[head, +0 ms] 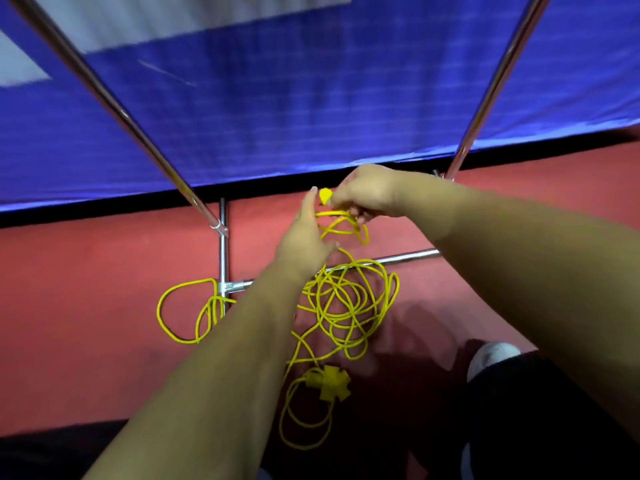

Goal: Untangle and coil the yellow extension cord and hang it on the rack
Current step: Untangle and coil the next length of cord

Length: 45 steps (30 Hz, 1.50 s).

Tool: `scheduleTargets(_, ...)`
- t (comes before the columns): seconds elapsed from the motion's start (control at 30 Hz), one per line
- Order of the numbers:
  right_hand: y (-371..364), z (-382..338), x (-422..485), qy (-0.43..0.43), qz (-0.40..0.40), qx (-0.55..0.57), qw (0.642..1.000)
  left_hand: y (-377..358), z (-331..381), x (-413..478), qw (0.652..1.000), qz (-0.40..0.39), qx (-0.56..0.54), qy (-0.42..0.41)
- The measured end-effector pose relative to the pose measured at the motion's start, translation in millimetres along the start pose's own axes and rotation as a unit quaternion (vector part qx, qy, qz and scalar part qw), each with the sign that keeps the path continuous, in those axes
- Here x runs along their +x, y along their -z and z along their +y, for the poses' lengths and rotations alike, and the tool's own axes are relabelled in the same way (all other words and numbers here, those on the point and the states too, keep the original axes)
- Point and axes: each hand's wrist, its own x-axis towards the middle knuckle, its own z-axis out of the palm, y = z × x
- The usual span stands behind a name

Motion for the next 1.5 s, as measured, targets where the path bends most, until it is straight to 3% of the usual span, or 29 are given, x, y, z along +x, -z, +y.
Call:
scheduleTargets(0.13,19,-64,-48,0.027,0.008,0.016,0.999,66,43,-13,0.994,0.103,0.021,-0.029)
scheduleTargets(0.33,25,-135,-109,0.105,0.053,-0.002,0.993,175,106,-48,0.983,0.085,0.098,-0.131)
scheduleTargets(0.47,20,-146,-149,0.172,0.08,-0.019,0.982,218,128,-69,0.98,0.071,0.1,-0.156)
scheduleTargets(0.53,13,-134,-160,0.186,0.08,-0.012,0.979,224,128,-82,0.986,0.061,0.05,-0.148)
scheduleTargets(0.63,0,-119,-162,0.166,0.118,-0.129,0.971,220,122,-102,0.993,-0.02,-0.062,-0.1)
scheduleTargets(0.7,-4,-122,-162,0.161,0.133,-0.177,0.962,218,124,-108,0.992,-0.063,-0.078,-0.075)
scheduleTargets(0.83,-2,-130,-171,0.154,0.096,-0.072,0.981,217,138,-108,0.984,-0.05,-0.166,-0.033)
scheduleTargets(0.97,10,-128,-179,0.164,0.097,-0.065,0.979,210,142,-103,0.977,-0.021,-0.214,0.019)
scheduleTargets(1.07,19,-128,-180,0.163,0.135,-0.027,0.977,215,148,-98,0.986,0.051,-0.156,-0.004)
scheduleTargets(1.13,25,-127,-180,0.164,0.175,-0.035,0.97,219,151,-97,0.997,0.071,-0.021,-0.033)
scheduleTargets(1.23,33,-125,-182,0.173,0.229,-0.053,0.956,217,151,-99,0.994,0.029,0.097,-0.028)
scheduleTargets(1.33,35,-125,-185,0.169,0.197,0.043,0.965,209,143,-100,0.987,-0.04,0.156,-0.011)
scheduleTargets(1.5,40,-123,-196,0.198,0.171,0.087,0.961,201,139,-89,0.997,0.031,0.049,-0.044)
